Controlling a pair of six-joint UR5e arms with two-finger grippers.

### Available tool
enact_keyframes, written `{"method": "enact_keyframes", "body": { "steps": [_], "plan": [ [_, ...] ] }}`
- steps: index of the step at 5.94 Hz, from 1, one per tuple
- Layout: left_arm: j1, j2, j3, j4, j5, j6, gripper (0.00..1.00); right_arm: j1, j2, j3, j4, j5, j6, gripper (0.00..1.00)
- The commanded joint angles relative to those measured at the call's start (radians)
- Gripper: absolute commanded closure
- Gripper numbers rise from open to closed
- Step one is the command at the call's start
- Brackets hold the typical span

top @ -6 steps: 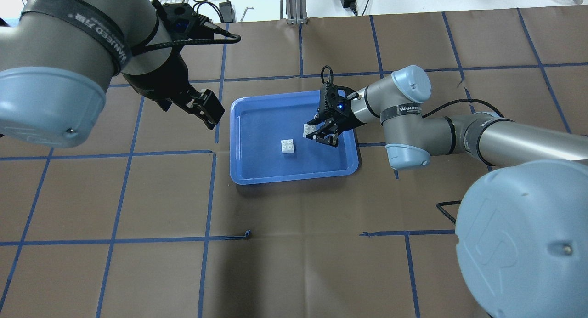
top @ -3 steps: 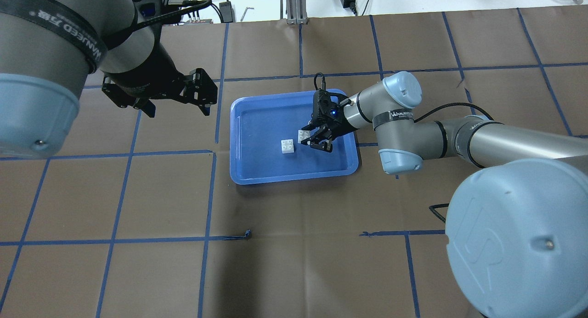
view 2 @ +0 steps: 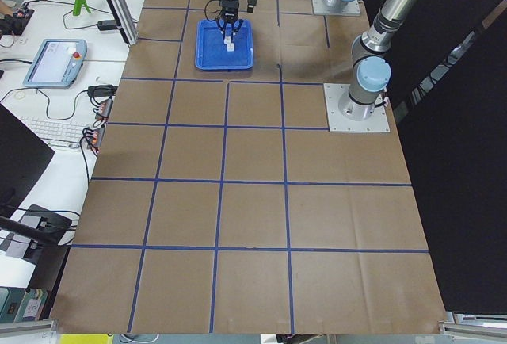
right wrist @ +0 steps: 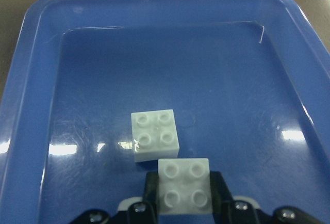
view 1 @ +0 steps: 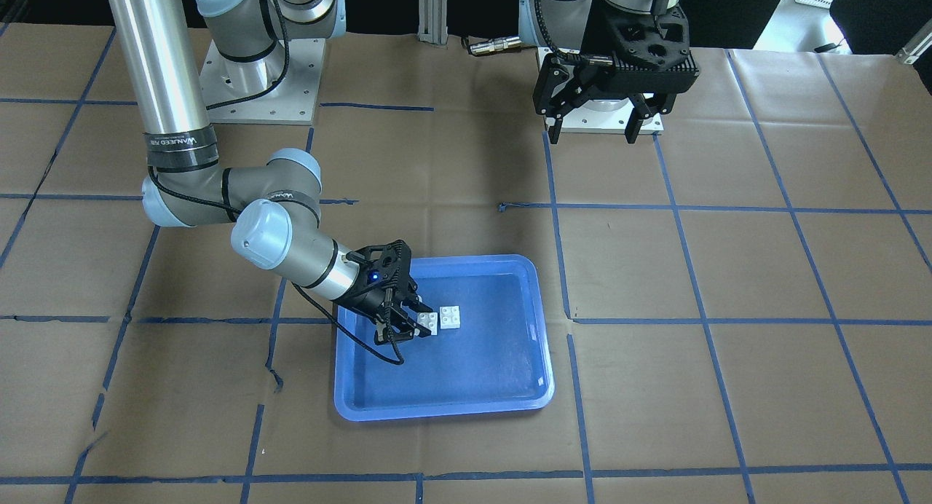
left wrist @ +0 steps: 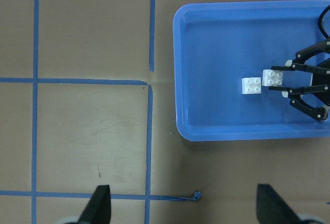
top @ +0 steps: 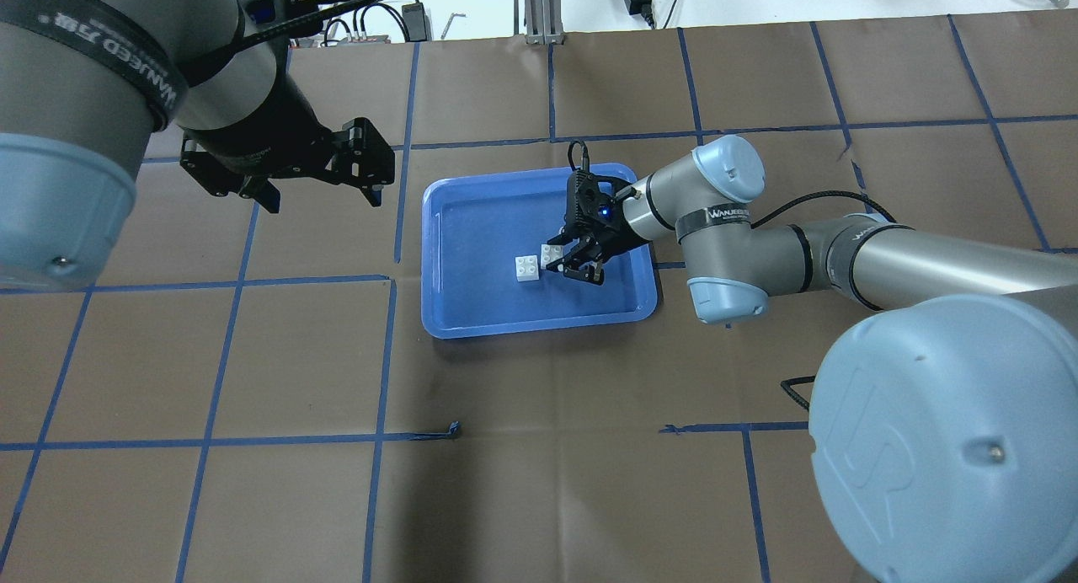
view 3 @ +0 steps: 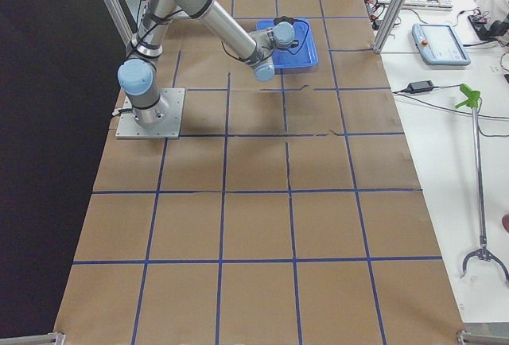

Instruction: Assemble white blocks and place on blue tray

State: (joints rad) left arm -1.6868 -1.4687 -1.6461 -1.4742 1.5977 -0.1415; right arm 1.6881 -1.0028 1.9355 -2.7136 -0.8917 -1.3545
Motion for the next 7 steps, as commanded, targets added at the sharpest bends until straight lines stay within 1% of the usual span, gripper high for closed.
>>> {"method": "enact_keyframes", "body": {
  "steps": [1,3,5,7],
  "plan": [
    [0.009,0.001,0.003,-0.003,0.001,0.006,0.01,0.012,0.007,-0.001,0.000,-0.001,0.000,0.72],
    [0.067,0.001,0.011,-0.011,-0.002,0.005,0.01,0.012,0.007,-0.001,0.000,-0.001,0.002,0.72],
    [0.084,-0.007,0.006,-0.015,-0.001,0.006,0.01,0.012,0.006,0.002,0.003,-0.001,0.002,0.72],
    [0.098,-0.015,0.040,-0.220,-0.001,-0.003,0.01,0.013,0.004,0.002,0.005,-0.003,0.003,0.72]
  ]
}}
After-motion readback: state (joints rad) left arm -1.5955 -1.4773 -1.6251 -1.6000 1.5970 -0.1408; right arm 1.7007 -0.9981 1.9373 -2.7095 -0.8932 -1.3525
